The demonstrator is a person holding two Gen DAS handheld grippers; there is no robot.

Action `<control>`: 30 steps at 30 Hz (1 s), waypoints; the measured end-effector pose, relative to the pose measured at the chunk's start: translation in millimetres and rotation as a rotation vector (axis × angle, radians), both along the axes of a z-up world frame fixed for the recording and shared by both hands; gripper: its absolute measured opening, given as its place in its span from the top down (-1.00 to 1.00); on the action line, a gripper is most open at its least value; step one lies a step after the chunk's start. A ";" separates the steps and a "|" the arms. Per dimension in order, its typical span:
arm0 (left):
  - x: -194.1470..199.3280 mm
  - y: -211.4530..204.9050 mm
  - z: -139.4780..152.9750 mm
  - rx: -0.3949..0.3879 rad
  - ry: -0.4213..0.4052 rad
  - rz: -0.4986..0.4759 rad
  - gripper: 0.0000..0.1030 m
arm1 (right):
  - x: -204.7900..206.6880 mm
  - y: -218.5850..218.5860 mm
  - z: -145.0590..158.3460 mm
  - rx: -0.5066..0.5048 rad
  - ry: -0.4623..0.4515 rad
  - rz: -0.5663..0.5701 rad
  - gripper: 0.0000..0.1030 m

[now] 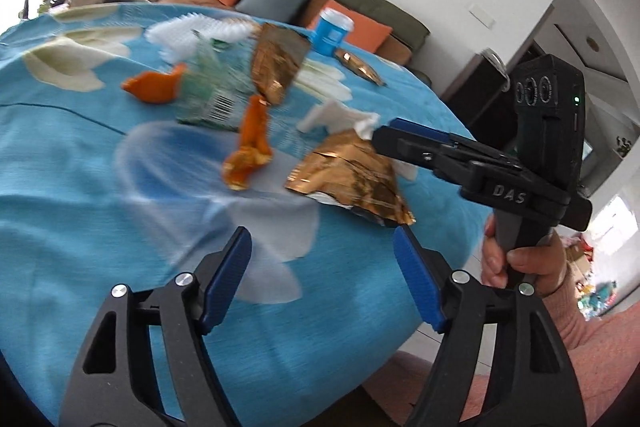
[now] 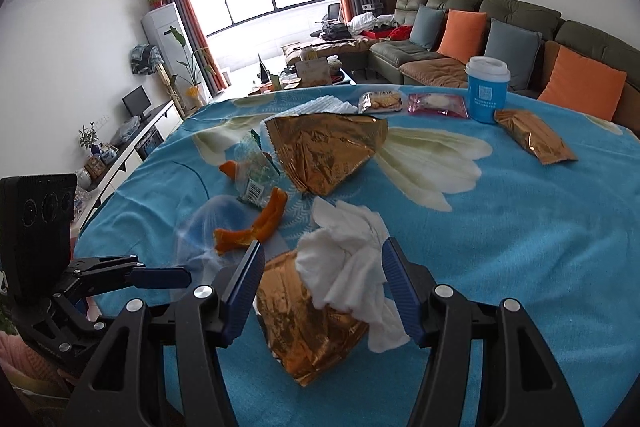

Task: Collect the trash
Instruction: 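Grasp the gold wrapper with the left tool while the right tool grasps tissue, then carry the gold wrapper and tissue toward the teal bin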

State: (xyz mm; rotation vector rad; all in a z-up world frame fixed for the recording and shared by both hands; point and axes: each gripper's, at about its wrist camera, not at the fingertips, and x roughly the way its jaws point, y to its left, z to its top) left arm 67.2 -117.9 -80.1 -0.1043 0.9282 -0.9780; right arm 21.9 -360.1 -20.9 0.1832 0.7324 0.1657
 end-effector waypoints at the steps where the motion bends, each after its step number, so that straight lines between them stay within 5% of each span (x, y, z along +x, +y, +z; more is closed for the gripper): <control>1: 0.7 -7.2 -3.1 -0.001 0.013 -0.017 -0.34 | 0.5 -2.1 -1.9 0.008 0.008 0.000 0.08; 5: 1.9 -25.1 -9.5 -0.006 0.055 -0.060 -0.30 | 1.0 -15.8 -10.2 0.072 0.038 0.006 0.58; 14: 19.3 -56.9 -18.1 -0.070 0.168 -0.081 -0.28 | 1.8 -31.4 -15.3 0.183 0.036 0.025 0.73; 17: 27.5 -61.2 -19.6 -0.084 0.199 -0.069 -0.04 | 3.2 -31.2 -16.6 0.195 0.039 0.033 0.74; 21: 36.9 -61.6 -27.8 -0.075 0.225 -0.043 0.67 | 4.4 -31.5 -16.5 0.206 0.038 0.043 0.77; 30: 33.1 -39.2 -20.3 -0.126 0.210 -0.056 0.86 | 4.2 -25.1 -4.6 0.202 0.001 0.061 0.89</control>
